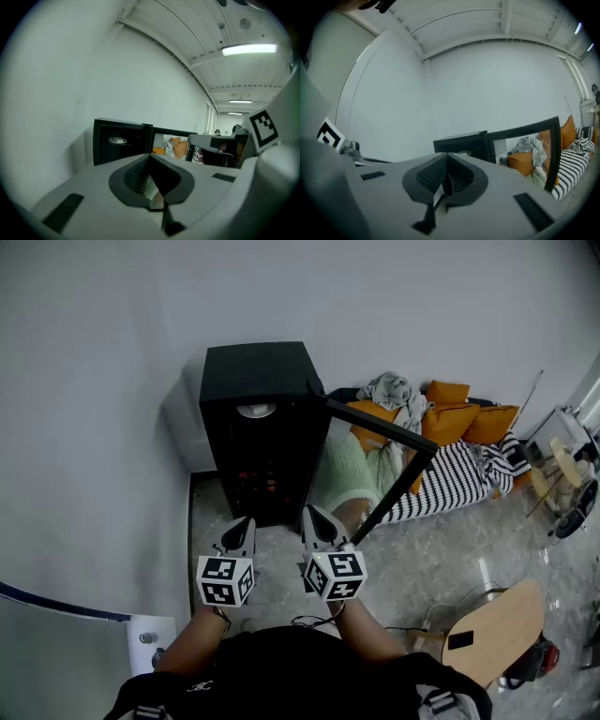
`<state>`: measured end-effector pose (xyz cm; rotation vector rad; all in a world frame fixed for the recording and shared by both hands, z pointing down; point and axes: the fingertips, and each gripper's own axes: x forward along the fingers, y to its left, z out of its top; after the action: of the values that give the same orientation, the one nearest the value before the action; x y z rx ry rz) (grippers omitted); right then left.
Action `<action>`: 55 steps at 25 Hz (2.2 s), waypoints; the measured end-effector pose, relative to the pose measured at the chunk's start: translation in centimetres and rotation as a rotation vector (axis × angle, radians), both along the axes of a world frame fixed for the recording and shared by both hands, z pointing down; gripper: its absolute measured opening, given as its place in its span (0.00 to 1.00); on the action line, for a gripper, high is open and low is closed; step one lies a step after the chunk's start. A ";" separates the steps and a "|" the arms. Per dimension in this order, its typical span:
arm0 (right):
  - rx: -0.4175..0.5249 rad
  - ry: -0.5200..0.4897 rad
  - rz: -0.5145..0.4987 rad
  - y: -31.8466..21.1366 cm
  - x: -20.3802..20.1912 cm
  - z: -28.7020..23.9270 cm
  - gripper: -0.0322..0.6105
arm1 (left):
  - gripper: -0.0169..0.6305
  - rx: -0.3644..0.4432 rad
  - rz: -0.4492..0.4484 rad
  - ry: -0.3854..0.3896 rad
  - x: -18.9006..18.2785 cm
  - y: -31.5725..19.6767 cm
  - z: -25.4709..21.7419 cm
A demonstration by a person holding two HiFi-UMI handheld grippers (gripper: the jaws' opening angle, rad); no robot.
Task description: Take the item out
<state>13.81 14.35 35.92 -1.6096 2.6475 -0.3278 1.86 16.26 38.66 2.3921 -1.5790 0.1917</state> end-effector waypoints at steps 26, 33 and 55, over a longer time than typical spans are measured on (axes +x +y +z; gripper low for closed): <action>-0.036 0.053 0.048 -1.8 -3.0 1.2 0.06 | 0.04 0.002 0.052 -0.002 -2.8 -2.1 -0.1; -0.020 0.063 0.071 -1.9 -5.9 0.7 0.06 | 0.04 0.006 0.095 -0.003 -5.2 -2.5 -0.1; -0.035 0.037 0.101 -4.4 -9.3 2.7 0.06 | 0.04 -0.006 0.083 -0.016 -9.8 -5.5 1.7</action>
<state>4.53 9.94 38.66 -1.7693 2.5885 -0.3466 -7.97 10.80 40.40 2.4592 -1.4851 0.2324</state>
